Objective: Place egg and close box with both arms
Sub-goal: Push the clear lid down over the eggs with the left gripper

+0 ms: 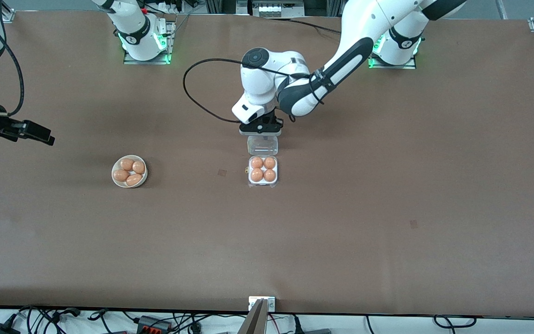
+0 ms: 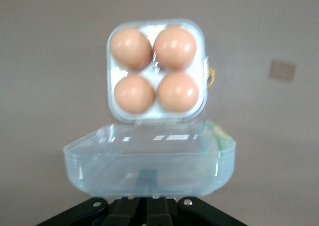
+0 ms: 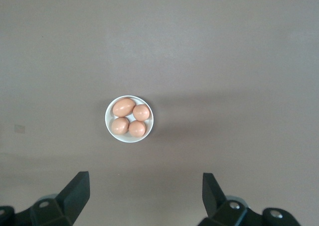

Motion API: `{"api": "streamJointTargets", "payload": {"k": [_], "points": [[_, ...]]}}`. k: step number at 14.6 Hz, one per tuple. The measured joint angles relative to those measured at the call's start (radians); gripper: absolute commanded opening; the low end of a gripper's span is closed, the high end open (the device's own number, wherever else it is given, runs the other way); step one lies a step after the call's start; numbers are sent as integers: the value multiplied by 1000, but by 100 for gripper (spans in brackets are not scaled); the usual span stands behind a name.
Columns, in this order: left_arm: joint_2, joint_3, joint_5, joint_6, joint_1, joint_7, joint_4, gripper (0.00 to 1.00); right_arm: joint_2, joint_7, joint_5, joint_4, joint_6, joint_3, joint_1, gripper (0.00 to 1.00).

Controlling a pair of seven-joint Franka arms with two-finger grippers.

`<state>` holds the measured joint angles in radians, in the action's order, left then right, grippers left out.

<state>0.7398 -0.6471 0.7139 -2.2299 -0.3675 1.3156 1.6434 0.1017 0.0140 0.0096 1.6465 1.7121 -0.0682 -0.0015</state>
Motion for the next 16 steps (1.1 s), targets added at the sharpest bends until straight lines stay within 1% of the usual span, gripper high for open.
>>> {"api": "streamJointTargets", "payload": {"k": [3,4,6,9,11,13,16], "points": [[16,46,8,-12,2,0,-78,3,-15,-19,-9,9,9,0,0,100],[15,52,8,-12,4,-1,-102,3,-16,-20,-9,7,13,0,0,100],[12,48,8,-6,1,-1,-130,3,-16,-20,-9,-4,16,0,0,100],[6,33,8,61,-6,0,-138,2,-17,-20,-9,-23,17,0,0,100],[-9,19,8,146,-5,0,-147,2,-18,-23,-9,-26,13,3,0,100],[-28,-6,8,263,-2,-17,-154,2,-18,-23,-9,-26,-4,8,0,100],[-63,-36,4,465,0,-150,-157,2,-18,-23,-9,-26,-10,8,-1,100]]}}
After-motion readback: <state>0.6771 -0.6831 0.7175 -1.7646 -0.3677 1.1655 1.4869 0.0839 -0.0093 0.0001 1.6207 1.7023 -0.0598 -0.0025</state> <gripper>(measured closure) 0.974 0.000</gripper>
